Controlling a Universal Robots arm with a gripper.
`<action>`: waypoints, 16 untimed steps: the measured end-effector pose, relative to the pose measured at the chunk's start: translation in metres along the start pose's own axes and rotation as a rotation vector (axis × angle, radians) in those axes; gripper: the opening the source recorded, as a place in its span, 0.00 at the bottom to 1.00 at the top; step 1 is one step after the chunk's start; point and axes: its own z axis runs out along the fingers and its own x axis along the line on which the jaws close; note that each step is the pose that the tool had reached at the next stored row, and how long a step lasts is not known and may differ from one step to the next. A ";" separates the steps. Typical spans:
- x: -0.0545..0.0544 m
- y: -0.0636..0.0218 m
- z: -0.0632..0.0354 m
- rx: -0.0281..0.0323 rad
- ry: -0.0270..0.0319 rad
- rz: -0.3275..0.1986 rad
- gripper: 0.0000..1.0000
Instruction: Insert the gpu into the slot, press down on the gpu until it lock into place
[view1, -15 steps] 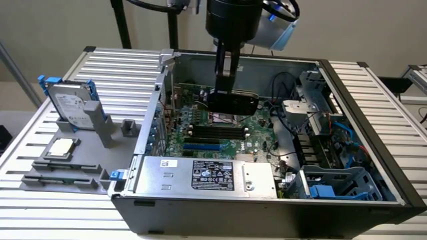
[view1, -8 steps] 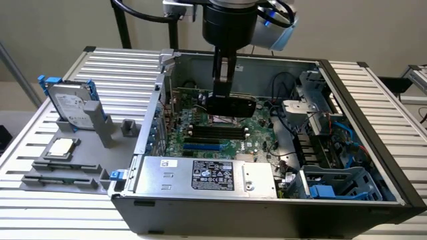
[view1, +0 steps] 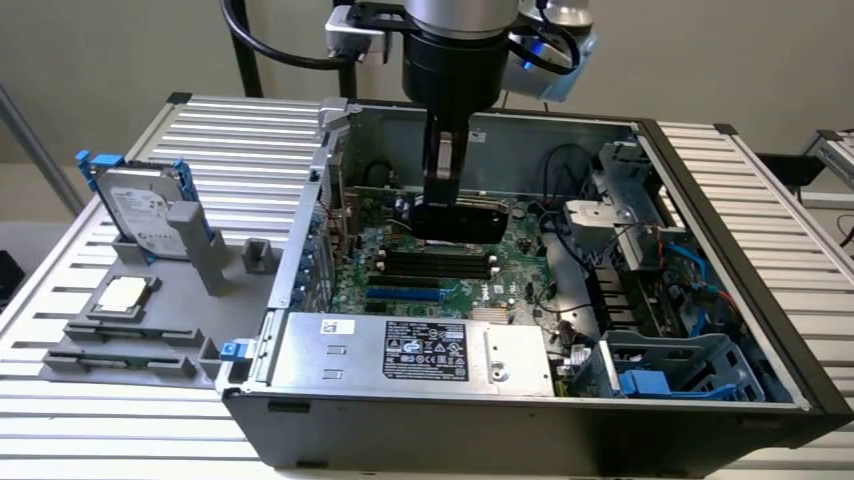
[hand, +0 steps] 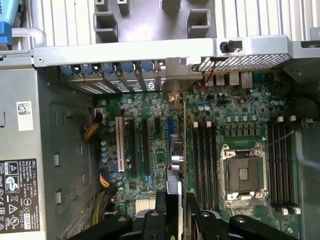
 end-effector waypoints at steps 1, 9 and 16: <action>0.000 0.0001 0.0016 0.0000 -0.0001 -0.001 0.27; 0.000 0.0003 0.0045 -0.0003 0.0000 -0.002 0.27; 0.000 0.0003 0.0045 -0.0003 0.0000 -0.002 0.27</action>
